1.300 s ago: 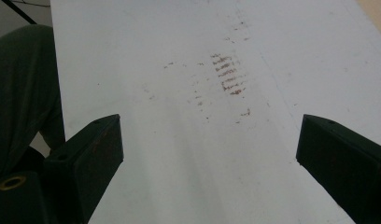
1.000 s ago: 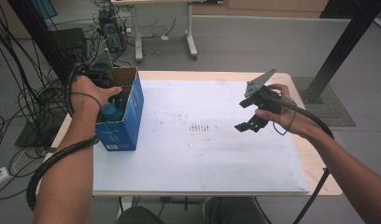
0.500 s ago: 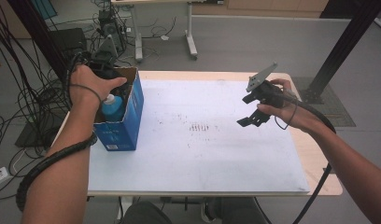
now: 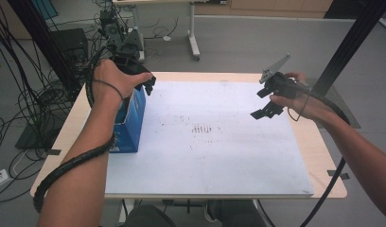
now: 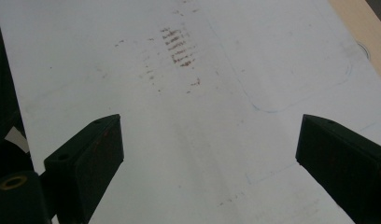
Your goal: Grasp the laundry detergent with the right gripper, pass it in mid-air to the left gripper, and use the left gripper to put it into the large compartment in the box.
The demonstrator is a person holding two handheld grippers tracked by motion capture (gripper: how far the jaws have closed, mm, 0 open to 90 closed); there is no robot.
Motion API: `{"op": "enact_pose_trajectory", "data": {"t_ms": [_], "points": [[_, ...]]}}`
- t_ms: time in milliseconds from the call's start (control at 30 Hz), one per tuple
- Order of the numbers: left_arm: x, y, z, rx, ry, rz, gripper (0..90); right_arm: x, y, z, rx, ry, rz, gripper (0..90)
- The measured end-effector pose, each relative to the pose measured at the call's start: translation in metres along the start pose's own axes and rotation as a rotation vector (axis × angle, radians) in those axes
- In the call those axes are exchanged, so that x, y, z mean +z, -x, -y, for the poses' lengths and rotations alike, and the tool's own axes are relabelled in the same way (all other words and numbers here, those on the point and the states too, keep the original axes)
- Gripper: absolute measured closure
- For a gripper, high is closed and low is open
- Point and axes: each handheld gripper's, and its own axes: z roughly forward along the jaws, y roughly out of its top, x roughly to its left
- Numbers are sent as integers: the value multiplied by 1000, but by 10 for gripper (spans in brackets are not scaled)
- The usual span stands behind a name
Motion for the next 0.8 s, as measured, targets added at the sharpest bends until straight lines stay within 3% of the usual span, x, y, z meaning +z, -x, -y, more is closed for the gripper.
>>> {"op": "enact_pose_trajectory", "data": {"t_ms": [400, 800], "points": [[6, 45, 5, 91, 2, 65, 138, -16, 21, -1, 39, -9, 43, 77], [13, 62, 0, 121, -15, 88, 130, -22, 27, 7, 60, -18, 54, 78]]}}
